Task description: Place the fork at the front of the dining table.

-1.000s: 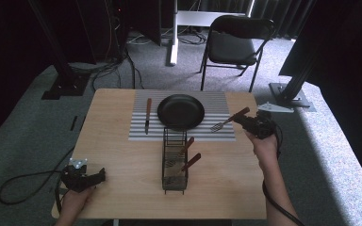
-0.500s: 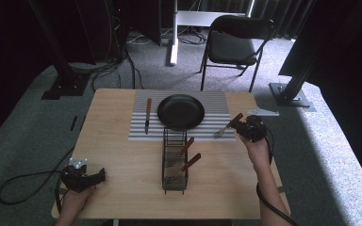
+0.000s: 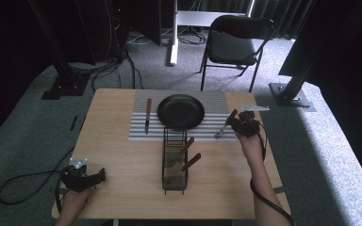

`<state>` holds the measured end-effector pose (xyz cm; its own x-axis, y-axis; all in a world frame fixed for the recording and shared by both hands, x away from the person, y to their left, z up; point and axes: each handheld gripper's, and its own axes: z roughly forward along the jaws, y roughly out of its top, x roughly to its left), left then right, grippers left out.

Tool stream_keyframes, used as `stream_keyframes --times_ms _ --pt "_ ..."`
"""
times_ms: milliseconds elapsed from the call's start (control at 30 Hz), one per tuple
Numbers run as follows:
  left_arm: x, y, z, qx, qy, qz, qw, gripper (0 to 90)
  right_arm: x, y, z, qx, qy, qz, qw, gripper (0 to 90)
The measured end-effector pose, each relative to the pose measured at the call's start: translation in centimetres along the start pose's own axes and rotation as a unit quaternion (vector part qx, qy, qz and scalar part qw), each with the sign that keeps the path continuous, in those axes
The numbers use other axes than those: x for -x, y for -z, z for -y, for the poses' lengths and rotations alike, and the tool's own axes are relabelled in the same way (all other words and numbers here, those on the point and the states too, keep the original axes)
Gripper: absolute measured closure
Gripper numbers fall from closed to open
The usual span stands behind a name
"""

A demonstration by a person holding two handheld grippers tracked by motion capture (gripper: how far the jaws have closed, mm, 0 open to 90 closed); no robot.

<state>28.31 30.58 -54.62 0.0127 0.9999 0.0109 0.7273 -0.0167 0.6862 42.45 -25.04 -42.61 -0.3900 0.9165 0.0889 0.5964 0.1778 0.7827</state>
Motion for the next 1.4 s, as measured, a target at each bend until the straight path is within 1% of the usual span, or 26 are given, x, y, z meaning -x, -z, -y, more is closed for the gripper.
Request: stream_keyframes --times_ms 100,133,167,233,333,433,467,600,733,800,933,1067,1100,1200,1233,1300,1367,1400 --pt "0.0 0.0 0.0 0.0 0.0 0.0 1.0 1.0 -0.3 -0.6 -0.5 0.002 0.003 0.003 1.0 80.7" --pt "0.0 0.0 0.0 0.0 0.0 0.0 1.0 1.0 -0.3 -0.9 -0.6 0.004 0.0 0.004 1.0 80.5" --pt "0.0 0.0 0.0 0.0 0.0 0.0 1.0 1.0 -0.3 -1.1 -0.7 0.005 -0.003 0.004 1.0 80.2" --pt "0.0 0.0 0.0 0.0 0.0 0.0 1.0 1.0 -0.1 -1.8 -0.7 0.009 -0.019 -0.002 0.9998 79.6" --pt "0.0 0.0 0.0 0.0 0.0 0.0 1.0 1.0 -0.2 -2.7 -0.7 0.009 -0.029 0.004 0.9995 79.5" --pt "0.0 0.0 0.0 0.0 0.0 0.0 1.0 1.0 -0.3 -3.3 -0.8 0.003 -0.03 0.006 0.9995 79.6" --pt "0.0 0.0 0.0 0.0 0.0 0.0 1.0 1.0 -0.4 -3.6 -0.7 0.004 -0.031 0.011 0.9994 79.8" --pt "0.0 0.0 0.0 0.0 0.0 0.0 1.0 1.0 -0.4 -4.0 -0.8 0.008 -0.037 0.015 0.9992 79.9" --pt "0.0 0.0 0.0 0.0 0.0 0.0 1.0 1.0 -0.2 -5.3 -1.4 0.003 -0.045 0.023 0.9987 80.0" --pt "0.0 0.0 0.0 0.0 0.0 0.0 1.0 1.0 -0.2 -6.0 -1.9 -0.002 -0.047 0.031 0.9984 80.1" --pt "0.0 0.0 0.0 0.0 0.0 0.0 1.0 1.0 0.0 -8.0 -3.0 -0.023 -0.054 0.037 0.9976 80.1" --pt "0.0 0.0 0.0 0.0 0.0 0.0 1.0 1.0 -0.2 -10.5 -3.9 -0.041 -0.055 0.059 0.9959 80.2" --pt "0.0 0.0 0.0 0.0 0.0 0.0 1.0 1.0 -0.3 -11.4 -4.0 -0.047 -0.059 0.063 0.9951 80.1" --pt "0.0 0.0 0.0 0.0 0.0 0.0 1.0 1.0 -0.2 -13.1 -4.3 -0.069 -0.064 0.071 0.993 80.3" --pt "0.0 0.0 0.0 0.0 0.001 0.0 1.0 1.0 -0.2 -13.9 -4.4 -0.08 -0.07 0.074 0.9916 80.3" --pt "0.0 0.0 0.0 0.0 0.0 0.0 1.0 1.0 -0.2 -14.9 -4.4 -0.088 -0.076 0.072 0.9906 80.6" --pt "0.0 0.0 0.0 0.0 0.0 0.0 1.0 1.0 -0.2 -15.9 -4.3 -0.1 -0.089 0.08 0.9877 80.6" --pt "0.0 0.0 0.0 0.0 0.0 0.0 1.0 1.0 -0.1 -16.2 -4.3 -0.104 -0.092 0.083 0.9868 80.6"
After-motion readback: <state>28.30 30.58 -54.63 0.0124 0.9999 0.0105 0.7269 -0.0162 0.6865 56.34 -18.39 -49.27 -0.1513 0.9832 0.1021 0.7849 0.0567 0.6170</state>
